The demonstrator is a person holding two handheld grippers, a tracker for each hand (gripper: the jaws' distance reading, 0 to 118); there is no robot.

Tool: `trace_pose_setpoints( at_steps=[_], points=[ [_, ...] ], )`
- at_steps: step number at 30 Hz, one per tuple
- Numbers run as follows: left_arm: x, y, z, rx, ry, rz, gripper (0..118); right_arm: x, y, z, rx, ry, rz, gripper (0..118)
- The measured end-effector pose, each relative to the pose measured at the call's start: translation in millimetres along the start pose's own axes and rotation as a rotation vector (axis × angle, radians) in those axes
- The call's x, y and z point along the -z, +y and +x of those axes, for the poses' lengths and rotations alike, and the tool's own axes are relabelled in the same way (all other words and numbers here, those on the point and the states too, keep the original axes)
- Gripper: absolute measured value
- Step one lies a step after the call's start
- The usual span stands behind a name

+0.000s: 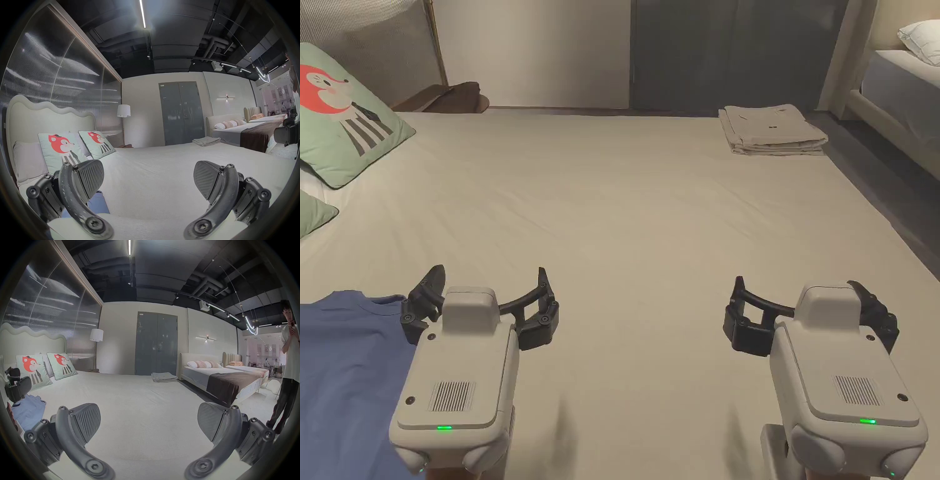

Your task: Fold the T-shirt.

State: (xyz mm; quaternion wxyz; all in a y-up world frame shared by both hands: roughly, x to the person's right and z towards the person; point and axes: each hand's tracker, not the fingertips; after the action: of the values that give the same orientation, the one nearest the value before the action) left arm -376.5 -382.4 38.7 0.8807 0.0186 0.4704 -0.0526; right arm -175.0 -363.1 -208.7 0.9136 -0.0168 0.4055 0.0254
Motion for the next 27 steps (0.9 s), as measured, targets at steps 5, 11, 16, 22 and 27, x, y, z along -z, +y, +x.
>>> trace_pose_setpoints(
  at_steps=[5, 11, 16, 22, 27],
  points=[
    [0.0, -0.1, 0.2, 0.006, -0.001, 0.002, 111, -0.4, 0.4, -0.4, 0.005, -0.001, 0.0, 117],
    [-0.4, 0.0, 0.0, 0.007, -0.001, 0.004, 111, -1.6, 2.4, -0.7, -0.001, 0.0, 0.002, 117],
    [-0.3, 1.2, -0.5, 0.005, 0.002, 0.007, 111, -3.5, 4.8, -1.6, -0.009, 0.003, 0.007, 117],
    [-0.4, 1.4, -0.7, 0.005, 0.001, 0.008, 111, -4.3, 6.3, -2.1, -0.016, 0.005, 0.01, 117],
    [-0.6, 1.8, -0.5, 0.009, 0.003, 0.01, 111, -4.9, 7.6, -2.2, -0.018, 0.007, 0.011, 117]
  ],
)
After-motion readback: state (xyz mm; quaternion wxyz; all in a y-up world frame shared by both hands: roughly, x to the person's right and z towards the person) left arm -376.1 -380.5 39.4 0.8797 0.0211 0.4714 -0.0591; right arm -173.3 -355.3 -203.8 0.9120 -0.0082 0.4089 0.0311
